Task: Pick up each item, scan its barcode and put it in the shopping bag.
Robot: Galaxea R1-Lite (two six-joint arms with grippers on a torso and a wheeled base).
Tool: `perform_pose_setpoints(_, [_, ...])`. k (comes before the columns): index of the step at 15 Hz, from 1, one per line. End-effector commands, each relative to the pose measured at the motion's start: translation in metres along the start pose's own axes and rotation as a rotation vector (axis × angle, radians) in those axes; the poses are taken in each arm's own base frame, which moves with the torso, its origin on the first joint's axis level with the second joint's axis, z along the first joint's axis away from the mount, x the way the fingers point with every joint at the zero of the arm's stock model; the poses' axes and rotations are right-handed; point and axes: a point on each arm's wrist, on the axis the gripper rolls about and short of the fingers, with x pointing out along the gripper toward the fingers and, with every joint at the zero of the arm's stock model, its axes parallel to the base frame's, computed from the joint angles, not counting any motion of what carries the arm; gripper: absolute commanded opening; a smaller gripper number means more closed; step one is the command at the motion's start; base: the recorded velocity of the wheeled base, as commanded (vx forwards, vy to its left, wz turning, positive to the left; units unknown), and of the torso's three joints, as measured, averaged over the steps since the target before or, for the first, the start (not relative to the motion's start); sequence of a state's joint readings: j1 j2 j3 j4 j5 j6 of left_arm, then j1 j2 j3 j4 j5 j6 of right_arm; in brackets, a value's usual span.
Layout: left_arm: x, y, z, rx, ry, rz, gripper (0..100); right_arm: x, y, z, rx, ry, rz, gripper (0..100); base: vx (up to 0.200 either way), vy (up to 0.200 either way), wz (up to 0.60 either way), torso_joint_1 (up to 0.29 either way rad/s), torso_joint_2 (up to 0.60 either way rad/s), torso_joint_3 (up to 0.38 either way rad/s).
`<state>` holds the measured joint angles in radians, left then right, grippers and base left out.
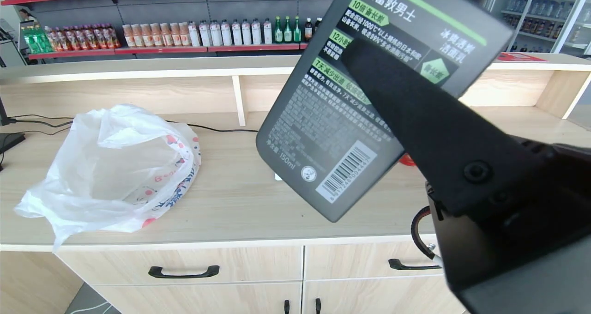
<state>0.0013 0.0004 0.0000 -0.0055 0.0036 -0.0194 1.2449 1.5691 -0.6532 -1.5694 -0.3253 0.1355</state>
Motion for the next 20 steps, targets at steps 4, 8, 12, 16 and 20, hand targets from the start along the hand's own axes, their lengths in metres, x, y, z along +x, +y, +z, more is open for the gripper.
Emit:
perform_pose_setpoints(4, [0.0, 0.0, 0.0, -0.001, 0.001, 0.0, 100, 0.001, -0.024, -0.016, -0.069, 0.046, -0.075, 0, 0.0, 0.0, 0.0, 0.0, 0.0, 0.0])
perform_pose_setpoints(8, [0.0, 0.0, 0.0, -0.001, 0.001, 0.0, 100, -0.014, -0.082, -0.016, -0.267, 0.097, -0.258, 0, 0.0, 0.0, 0.0, 0.0, 0.0, 0.0])
perform_pose_setpoints(12, [0.0, 0.0, 0.0, -0.001, 0.001, 0.0, 100, -0.008, -0.122, -0.011, -0.409, 0.085, -0.39, 0, 0.0, 0.0, 0.0, 0.0, 0.0, 0.0])
perform_pose_setpoints(16, [0.0, 0.0, 0.0, 0.004, 0.002, -0.002, 100, -0.009, -0.15, -0.009, -0.457, 0.111, -0.382, 0, 0.0, 0.0, 0.0, 0.0, 0.0, 0.0])
perform_pose_setpoints(20, [0.0, 0.0, 0.0, 0.013, 0.005, -0.002, 100, -0.012, -0.18, -0.004, -0.514, 0.127, -0.435, 0, 0.0, 0.0, 0.0, 0.0, 0.0, 0.0])
